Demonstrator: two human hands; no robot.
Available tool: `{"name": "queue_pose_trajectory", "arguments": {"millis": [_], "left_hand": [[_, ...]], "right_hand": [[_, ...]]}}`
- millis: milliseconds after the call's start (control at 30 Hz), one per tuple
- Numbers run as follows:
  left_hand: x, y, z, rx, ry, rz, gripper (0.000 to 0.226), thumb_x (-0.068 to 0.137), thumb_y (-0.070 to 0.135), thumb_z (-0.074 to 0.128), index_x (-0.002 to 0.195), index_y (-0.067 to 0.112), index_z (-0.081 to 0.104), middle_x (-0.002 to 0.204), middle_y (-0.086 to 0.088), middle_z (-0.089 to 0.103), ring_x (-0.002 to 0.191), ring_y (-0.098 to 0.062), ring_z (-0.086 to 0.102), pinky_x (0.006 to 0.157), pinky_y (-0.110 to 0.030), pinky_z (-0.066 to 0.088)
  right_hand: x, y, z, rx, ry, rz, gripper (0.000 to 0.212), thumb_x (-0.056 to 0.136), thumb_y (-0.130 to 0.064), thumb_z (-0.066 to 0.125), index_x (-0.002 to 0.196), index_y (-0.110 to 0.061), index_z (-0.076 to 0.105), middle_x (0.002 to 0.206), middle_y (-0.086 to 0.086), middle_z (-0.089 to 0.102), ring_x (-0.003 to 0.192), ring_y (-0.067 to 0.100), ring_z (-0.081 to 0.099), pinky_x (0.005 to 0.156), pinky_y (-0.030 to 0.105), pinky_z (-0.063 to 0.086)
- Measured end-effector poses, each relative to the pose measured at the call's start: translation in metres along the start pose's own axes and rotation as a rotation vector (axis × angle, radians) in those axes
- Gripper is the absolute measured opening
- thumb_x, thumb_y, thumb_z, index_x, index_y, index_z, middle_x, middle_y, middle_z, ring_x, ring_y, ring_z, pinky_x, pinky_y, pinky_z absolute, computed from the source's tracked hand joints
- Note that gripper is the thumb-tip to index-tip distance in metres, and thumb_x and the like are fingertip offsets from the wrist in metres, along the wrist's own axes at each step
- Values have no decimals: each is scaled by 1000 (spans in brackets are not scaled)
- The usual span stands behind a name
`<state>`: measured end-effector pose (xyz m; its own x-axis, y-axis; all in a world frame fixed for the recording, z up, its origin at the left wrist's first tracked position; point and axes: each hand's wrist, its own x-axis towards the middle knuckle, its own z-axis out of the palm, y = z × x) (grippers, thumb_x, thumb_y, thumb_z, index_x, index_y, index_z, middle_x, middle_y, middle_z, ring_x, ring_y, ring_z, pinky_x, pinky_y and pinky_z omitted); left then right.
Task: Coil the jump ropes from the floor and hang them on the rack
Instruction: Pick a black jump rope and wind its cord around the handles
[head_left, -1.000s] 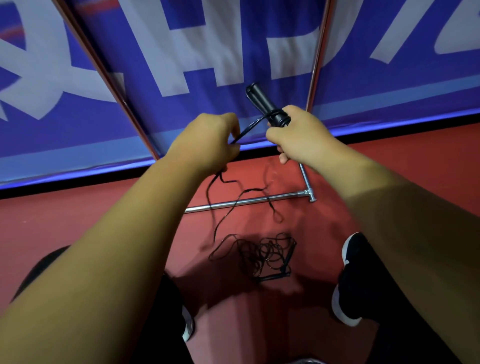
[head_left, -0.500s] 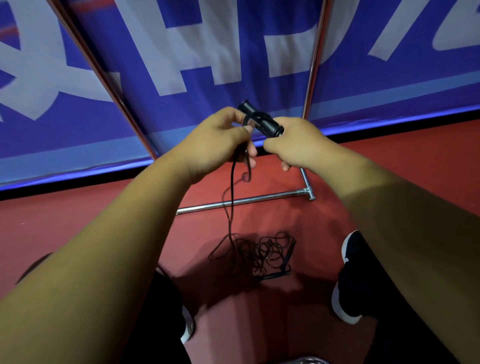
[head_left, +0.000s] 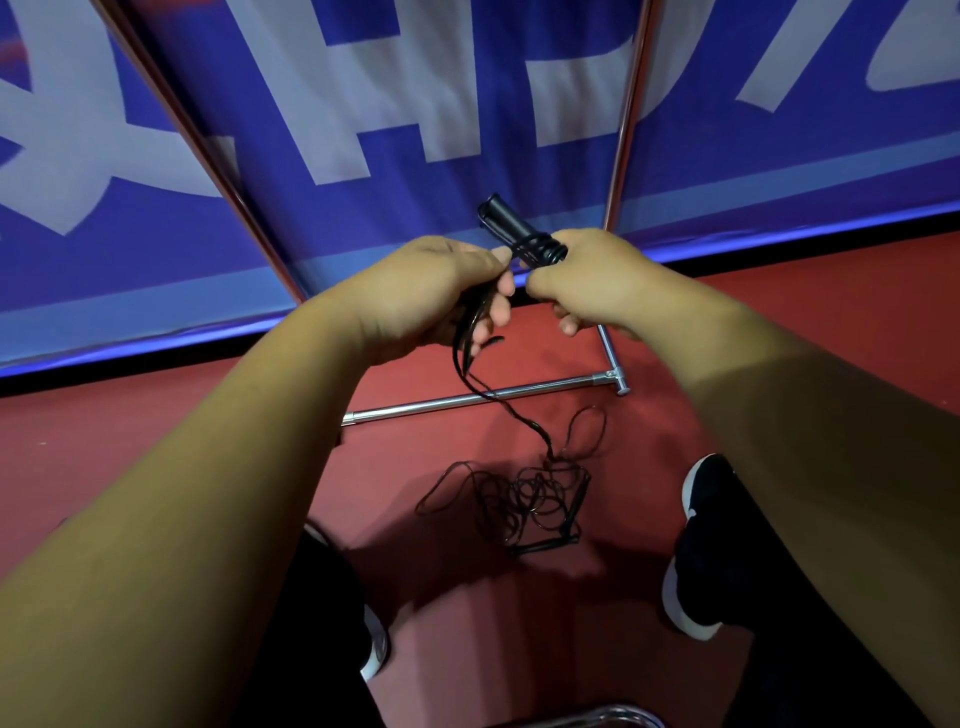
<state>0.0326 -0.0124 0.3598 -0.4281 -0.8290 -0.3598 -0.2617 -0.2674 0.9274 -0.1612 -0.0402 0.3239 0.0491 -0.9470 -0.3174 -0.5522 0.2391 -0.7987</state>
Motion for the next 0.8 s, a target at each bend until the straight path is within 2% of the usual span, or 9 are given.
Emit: {"name": "queue_pose_trajectory", "arguments": {"millis": [100, 167, 233, 300, 400, 467, 567, 667, 800], "left_hand": [[0, -5, 2, 38, -45, -47, 29, 113, 28, 43, 93, 10, 55, 60, -6, 52, 61, -29, 64, 63, -34, 56], [2, -12, 1, 140, -55, -68, 29, 113, 30, 41, 94, 12, 53, 58, -2, 45, 59, -27, 59, 67, -35, 56], [3, -18, -2, 230, -83, -74, 29, 114, 30, 40, 94, 12, 52, 60, 1, 40, 55, -22, 45, 68, -36, 52], [3, -22, -5, 285, -97, -77, 30, 114, 29, 38, 93, 12, 51, 62, 2, 37, 54, -17, 36, 64, -35, 46], [2, -24, -7, 330, -67, -76, 30, 114, 32, 39, 94, 13, 51, 64, 3, 39, 54, -15, 36, 61, -32, 43], [1, -23, -7, 368, -86, -59, 29, 114, 31, 38, 97, 13, 52, 66, 2, 39, 57, -17, 35, 60, -33, 43], [-3, -23, -7, 426, -146, -17, 30, 114, 28, 37, 96, 12, 55, 66, 2, 40, 57, -15, 33, 57, -31, 37], [-3, -22, -9, 463, -175, -25, 31, 114, 30, 39, 95, 13, 56, 66, 4, 43, 56, -14, 37, 56, -28, 38], [-3, -20, -15, 426, -166, -72, 31, 113, 34, 40, 93, 15, 56, 69, -1, 46, 61, -18, 46, 60, -32, 43]], "right_hand": [[2, 0, 5, 320, -124, 79, 26, 90, -3, 63, 115, 1, 67, 90, 13, 57, 55, 14, 48, 47, 28, 45], [-2, -4, 6, 483, -218, 86, 14, 93, 4, 62, 106, -1, 65, 84, 12, 56, 54, 10, 42, 44, 25, 36], [-7, -7, 6, 540, -306, 68, 18, 93, 10, 57, 106, -4, 59, 79, 10, 53, 54, 10, 41, 43, 23, 31], [-12, -6, 4, 542, -392, 53, 28, 93, 11, 55, 116, -4, 57, 84, 14, 52, 55, 10, 40, 43, 23, 30], [-15, -7, 4, 533, -496, 21, 31, 95, 3, 66, 123, -6, 59, 97, 19, 54, 58, 9, 38, 42, 20, 31], [-17, -10, 5, 553, -475, 30, 24, 99, -16, 74, 118, -8, 62, 88, 13, 55, 58, 8, 37, 41, 19, 29], [-16, -11, 8, 624, -351, 89, 41, 100, -39, 72, 124, -6, 67, 75, 4, 53, 55, 8, 34, 40, 20, 24], [-17, -12, 14, 629, -237, 109, 36, 101, -31, 65, 123, -3, 69, 72, 5, 52, 53, 10, 32, 42, 22, 20], [-21, -19, 21, 645, -147, 101, 18, 98, -24, 60, 105, -7, 61, 69, 7, 54, 49, 12, 31, 44, 21, 18]]}}
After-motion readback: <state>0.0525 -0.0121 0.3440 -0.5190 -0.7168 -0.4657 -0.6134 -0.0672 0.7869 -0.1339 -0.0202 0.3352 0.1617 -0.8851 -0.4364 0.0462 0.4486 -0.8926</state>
